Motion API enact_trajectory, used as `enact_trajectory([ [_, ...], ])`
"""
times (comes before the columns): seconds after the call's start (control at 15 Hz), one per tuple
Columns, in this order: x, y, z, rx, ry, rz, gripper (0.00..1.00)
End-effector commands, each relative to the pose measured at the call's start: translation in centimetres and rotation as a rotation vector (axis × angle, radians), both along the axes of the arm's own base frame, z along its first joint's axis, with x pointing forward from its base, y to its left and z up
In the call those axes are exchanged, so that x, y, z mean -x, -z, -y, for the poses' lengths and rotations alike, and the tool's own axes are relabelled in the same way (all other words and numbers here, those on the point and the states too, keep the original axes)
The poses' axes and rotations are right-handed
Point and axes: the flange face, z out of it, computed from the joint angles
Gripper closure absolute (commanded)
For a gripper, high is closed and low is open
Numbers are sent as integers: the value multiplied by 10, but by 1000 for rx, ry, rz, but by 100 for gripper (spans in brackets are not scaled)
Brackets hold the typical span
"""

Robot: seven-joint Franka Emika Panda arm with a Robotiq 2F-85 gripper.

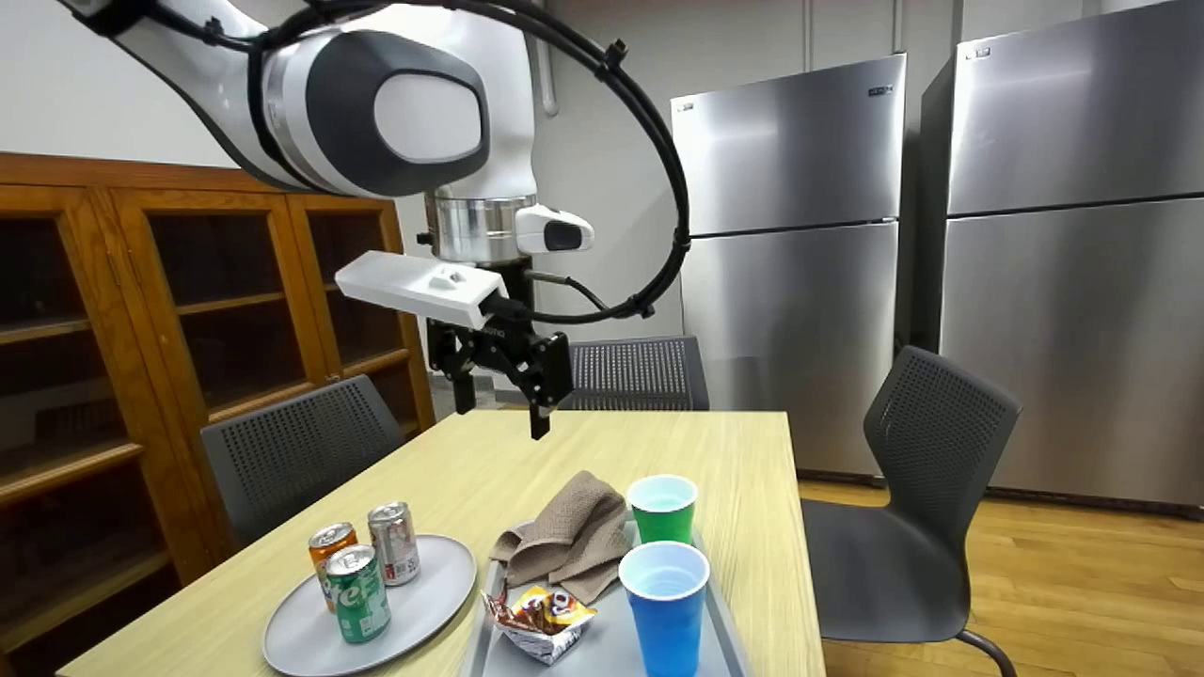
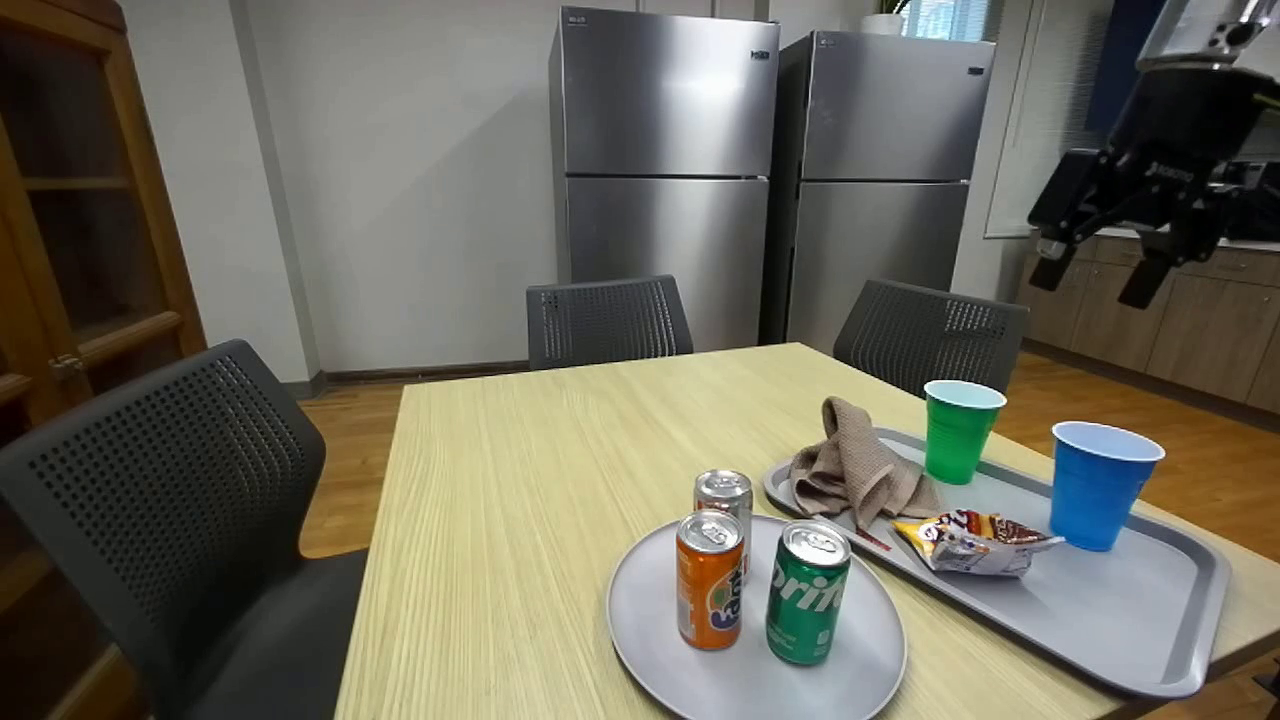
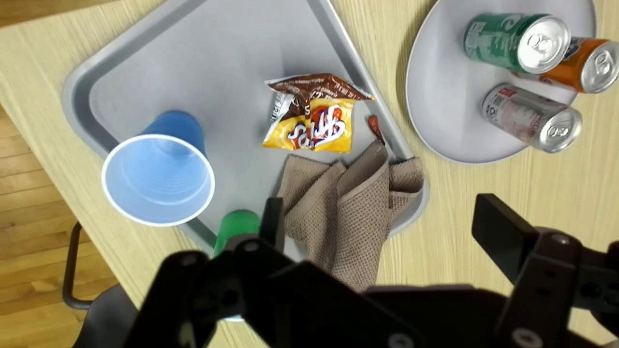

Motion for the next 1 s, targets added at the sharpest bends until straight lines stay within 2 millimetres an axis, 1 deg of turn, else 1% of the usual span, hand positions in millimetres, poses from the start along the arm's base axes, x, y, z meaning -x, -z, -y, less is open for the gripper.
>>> enact_trajectory([
  [0.0,-10,14,-6,44,33,38,0],
  [0.53,-37,47,-20,91,65,88,0],
  [0.93,-54,77,-32,118,92,102,0],
])
